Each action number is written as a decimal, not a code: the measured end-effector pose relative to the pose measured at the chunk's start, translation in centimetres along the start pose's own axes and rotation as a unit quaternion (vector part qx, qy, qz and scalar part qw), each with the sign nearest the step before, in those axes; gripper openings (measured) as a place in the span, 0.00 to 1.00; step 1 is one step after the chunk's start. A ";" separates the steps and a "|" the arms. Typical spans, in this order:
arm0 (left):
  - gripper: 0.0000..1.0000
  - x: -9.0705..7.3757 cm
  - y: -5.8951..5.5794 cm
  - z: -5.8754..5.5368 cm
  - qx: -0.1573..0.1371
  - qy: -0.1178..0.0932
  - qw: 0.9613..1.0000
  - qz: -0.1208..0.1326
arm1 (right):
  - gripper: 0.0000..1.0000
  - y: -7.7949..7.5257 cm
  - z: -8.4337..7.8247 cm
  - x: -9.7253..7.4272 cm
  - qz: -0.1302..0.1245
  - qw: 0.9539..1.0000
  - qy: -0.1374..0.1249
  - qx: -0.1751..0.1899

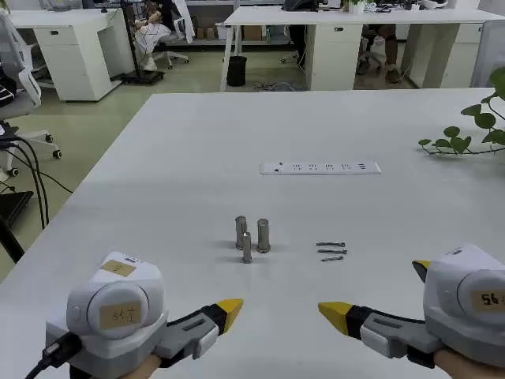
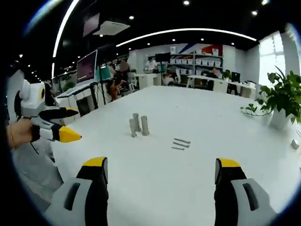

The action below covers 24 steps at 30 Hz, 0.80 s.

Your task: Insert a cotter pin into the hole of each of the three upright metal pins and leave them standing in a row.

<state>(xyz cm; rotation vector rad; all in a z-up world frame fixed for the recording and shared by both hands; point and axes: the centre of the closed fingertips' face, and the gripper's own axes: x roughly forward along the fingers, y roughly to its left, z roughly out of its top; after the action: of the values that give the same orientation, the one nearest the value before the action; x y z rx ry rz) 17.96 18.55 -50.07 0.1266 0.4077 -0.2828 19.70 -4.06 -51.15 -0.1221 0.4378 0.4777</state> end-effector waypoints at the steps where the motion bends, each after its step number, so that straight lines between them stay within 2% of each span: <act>1: 0.85 0.0 0.0 0.0 0.000 0.001 1.000 0.000 | 0.95 0.0 0.1 0.0 0.000 1.000 -0.001 0.000; 11: 0.85 -0.3 0.3 -0.1 -0.003 0.001 1.000 0.002 | 0.96 0.0 -0.1 -0.1 -0.001 1.000 0.004 0.004; 18: 0.84 -0.2 0.3 -0.1 0.002 0.001 1.000 0.002 | 0.95 -0.1 0.3 -0.3 -0.004 1.000 -0.006 0.000; 24: 0.84 -0.2 0.2 -0.3 0.000 0.003 1.000 0.000 | 0.94 -0.1 0.2 -0.2 -0.001 1.000 -0.004 -0.001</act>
<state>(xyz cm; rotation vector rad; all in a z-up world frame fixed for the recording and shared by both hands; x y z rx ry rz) 17.78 18.87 -50.22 0.1285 0.4140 -0.2819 19.66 -4.17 -50.84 -0.1215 0.4288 0.4770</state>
